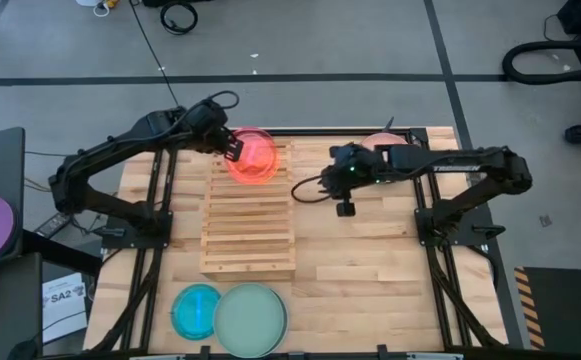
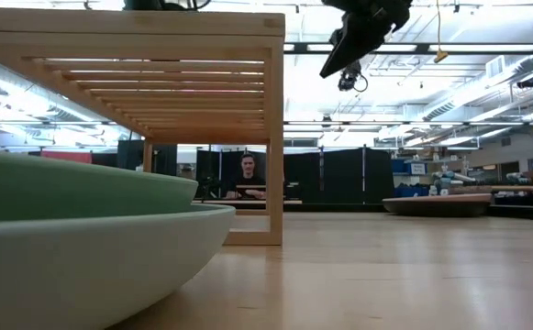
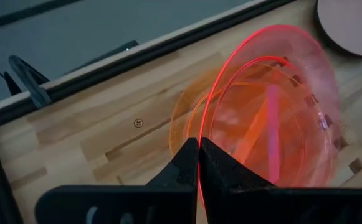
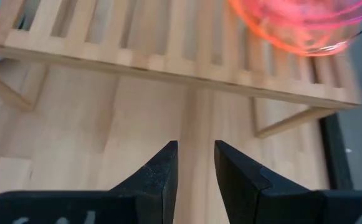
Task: Place and stack plates onto a shelf
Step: Stack the pink transparent plate on the orange transparent plate
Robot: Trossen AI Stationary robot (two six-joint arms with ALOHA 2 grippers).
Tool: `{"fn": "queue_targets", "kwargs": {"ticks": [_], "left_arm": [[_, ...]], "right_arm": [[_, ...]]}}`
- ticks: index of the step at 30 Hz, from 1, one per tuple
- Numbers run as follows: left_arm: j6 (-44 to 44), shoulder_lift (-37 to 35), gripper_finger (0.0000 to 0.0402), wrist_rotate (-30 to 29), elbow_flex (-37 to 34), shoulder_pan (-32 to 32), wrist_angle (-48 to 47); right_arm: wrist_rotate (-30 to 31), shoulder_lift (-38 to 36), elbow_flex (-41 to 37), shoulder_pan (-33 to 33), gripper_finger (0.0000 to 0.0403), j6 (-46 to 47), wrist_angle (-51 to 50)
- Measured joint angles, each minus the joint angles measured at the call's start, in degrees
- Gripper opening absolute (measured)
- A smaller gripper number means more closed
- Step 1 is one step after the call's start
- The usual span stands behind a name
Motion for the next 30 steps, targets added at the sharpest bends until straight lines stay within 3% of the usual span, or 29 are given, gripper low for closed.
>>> {"fn": "queue_targets", "kwargs": {"ticks": [12,30], "left_arm": [[0.28,0.78,0.0009,3.18,0.00,1.90,-0.08],[2.75,0.74,0.0009,3.15,0.00,1.86,0.31]], "right_arm": [[1.48,-6.37,0.00,-6.26,0.0110,-2.17,-0.07],[1.36,-6.69,0.00,-13.34,0.0110,-2.15,-0.09]]}}
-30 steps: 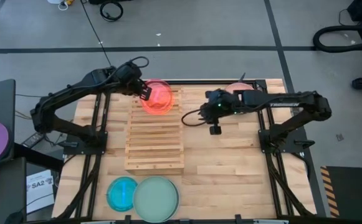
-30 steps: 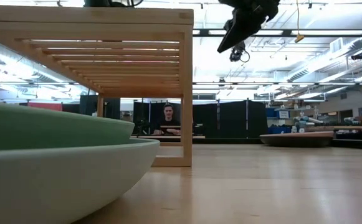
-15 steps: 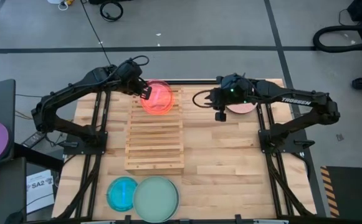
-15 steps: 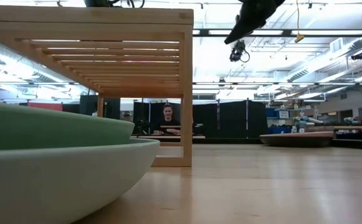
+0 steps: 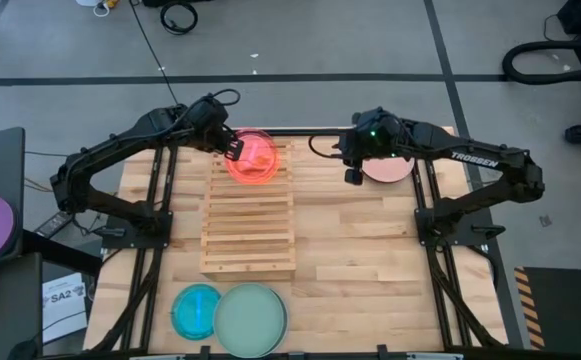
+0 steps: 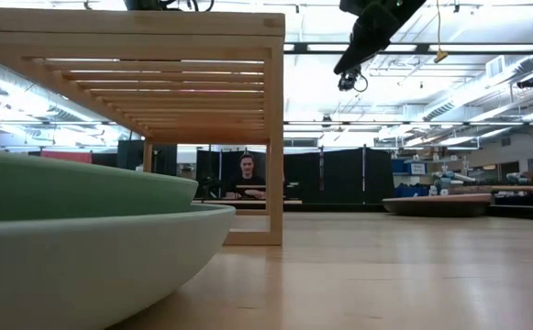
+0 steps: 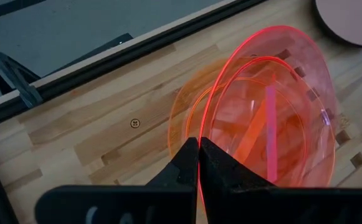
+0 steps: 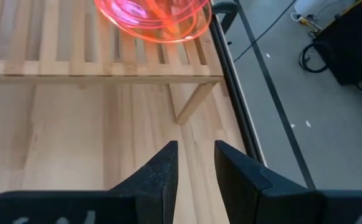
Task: Place and stack plates onto a shelf
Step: Stack the pink transparent plate on the orange transparent plate, then put the light brown plate on the shelf
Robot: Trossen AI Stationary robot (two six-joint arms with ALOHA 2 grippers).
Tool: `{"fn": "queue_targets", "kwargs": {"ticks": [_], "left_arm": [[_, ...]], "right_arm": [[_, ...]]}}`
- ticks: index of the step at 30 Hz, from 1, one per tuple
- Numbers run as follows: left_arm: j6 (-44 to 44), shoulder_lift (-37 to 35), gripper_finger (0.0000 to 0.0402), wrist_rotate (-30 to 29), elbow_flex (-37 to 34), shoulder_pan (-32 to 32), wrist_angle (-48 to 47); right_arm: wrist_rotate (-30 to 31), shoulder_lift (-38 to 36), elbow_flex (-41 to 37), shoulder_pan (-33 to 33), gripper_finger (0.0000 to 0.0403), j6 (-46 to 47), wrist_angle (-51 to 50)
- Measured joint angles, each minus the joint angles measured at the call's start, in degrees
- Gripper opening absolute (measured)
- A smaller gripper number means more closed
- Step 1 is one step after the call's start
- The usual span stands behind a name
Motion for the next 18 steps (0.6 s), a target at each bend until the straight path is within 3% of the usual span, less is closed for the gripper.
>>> {"fn": "queue_targets", "kwargs": {"ticks": [18], "left_arm": [[0.00,0.00,0.0090,-0.22,0.00,0.00,0.00]], "right_arm": [[-0.07,0.03,0.02,-1.05,0.0110,0.14,0.00]]}}
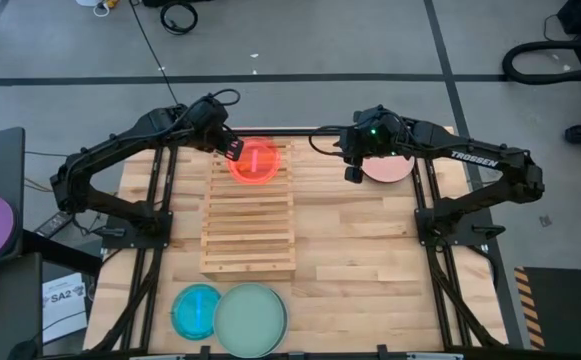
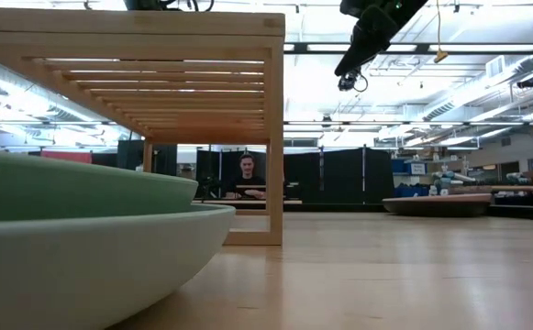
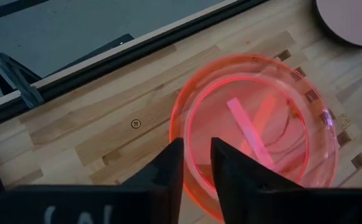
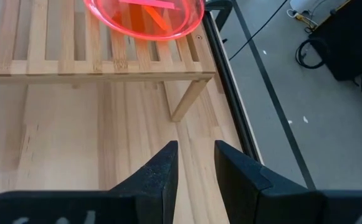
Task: Place and stack plates onto a shelf
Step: Put the light brown plate on the shelf
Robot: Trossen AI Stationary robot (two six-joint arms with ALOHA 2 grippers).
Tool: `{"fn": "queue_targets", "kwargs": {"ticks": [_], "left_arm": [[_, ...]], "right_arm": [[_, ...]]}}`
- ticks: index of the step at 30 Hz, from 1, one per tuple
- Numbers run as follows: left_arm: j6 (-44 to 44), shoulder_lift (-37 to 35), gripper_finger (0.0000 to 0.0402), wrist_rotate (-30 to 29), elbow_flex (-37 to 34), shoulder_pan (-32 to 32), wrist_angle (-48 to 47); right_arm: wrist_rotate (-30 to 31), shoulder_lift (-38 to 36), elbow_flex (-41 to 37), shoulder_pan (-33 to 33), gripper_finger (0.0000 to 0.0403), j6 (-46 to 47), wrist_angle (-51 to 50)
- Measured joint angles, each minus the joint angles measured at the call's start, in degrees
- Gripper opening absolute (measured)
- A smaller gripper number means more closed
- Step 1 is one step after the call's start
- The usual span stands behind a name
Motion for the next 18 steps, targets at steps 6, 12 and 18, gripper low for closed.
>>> {"fn": "queue_targets", "kwargs": {"ticks": [6,12,18], "left_arm": [[0.04,-0.02,0.0112,0.00,0.00,0.00,-0.04],[4.47,-0.02,0.0119,0.10,0.00,0.00,-0.08],[9.47,-0.17,0.0118,2.58,0.00,-0.04,-0.24]], "right_arm": [[0.00,0.01,0.00,0.00,0.0110,0.00,0.00],[0.00,0.01,0.00,0.00,0.0110,0.00,0.00],[-0.01,0.01,0.00,0.00,0.0110,0.00,0.00]]}}
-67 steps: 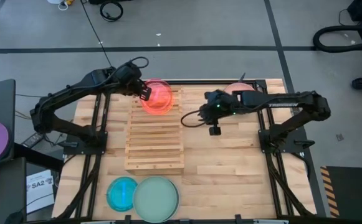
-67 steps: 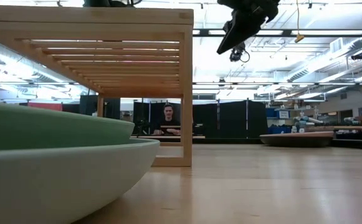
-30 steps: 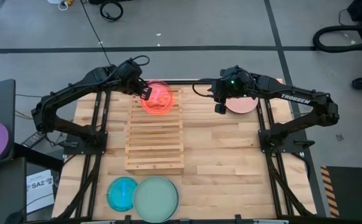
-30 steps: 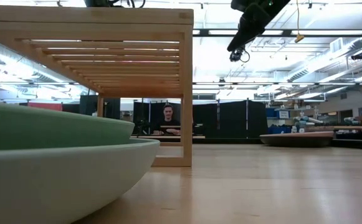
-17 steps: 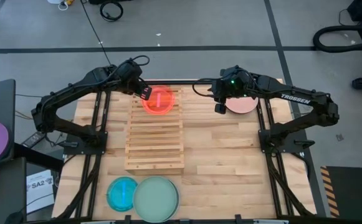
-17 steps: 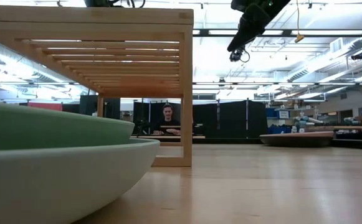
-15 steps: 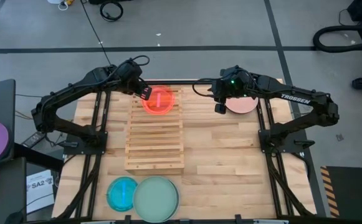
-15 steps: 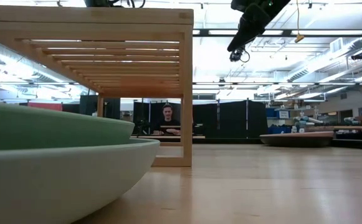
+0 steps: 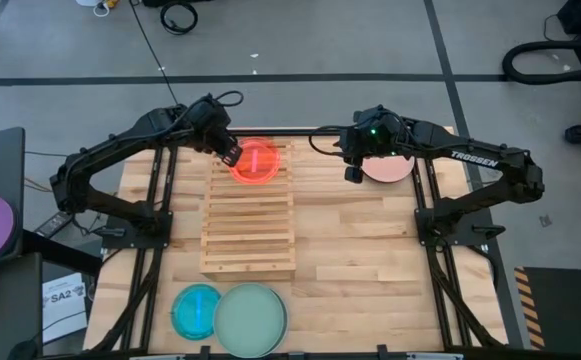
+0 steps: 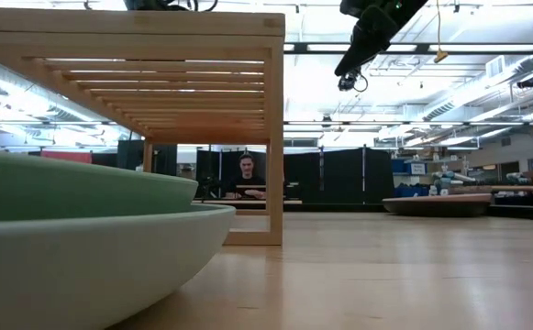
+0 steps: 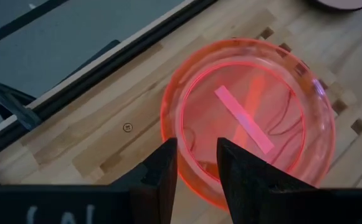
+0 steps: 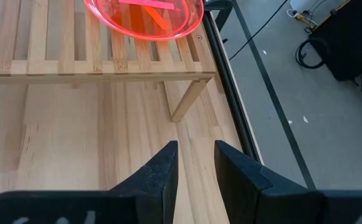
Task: Place and stack plates onto a shelf
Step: Put the light brown plate on the shelf
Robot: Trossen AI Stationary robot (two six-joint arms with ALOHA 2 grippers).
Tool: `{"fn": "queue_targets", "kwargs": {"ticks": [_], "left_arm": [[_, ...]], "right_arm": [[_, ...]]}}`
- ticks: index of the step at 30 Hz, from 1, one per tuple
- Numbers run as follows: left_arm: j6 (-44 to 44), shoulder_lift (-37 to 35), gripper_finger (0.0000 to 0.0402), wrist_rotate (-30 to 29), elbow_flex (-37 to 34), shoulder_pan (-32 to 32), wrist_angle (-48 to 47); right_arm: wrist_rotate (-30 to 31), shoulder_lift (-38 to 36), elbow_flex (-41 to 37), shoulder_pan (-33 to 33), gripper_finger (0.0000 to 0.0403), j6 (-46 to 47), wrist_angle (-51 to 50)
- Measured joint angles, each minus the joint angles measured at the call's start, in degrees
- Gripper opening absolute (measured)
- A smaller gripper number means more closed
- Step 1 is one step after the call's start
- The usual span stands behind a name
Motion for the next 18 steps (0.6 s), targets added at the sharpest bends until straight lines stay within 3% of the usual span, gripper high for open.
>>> {"fn": "queue_targets", "kwargs": {"ticks": [5,10,18], "left_arm": [[0.47,-0.45,0.0118,0.38,0.01,-0.02,-1.56],[5.33,-2.67,0.0118,4.67,0.00,-0.79,-3.75],[7.81,-10.69,0.0118,4.94,0.00,-7.80,-4.11]], "right_arm": [[0.01,0.00,0.00,0.00,0.0110,0.00,-0.20],[0.03,0.00,0.04,-0.34,0.0110,0.41,-3.39],[0.11,0.00,0.04,-3.06,0.0110,1.60,-11.45]]}}
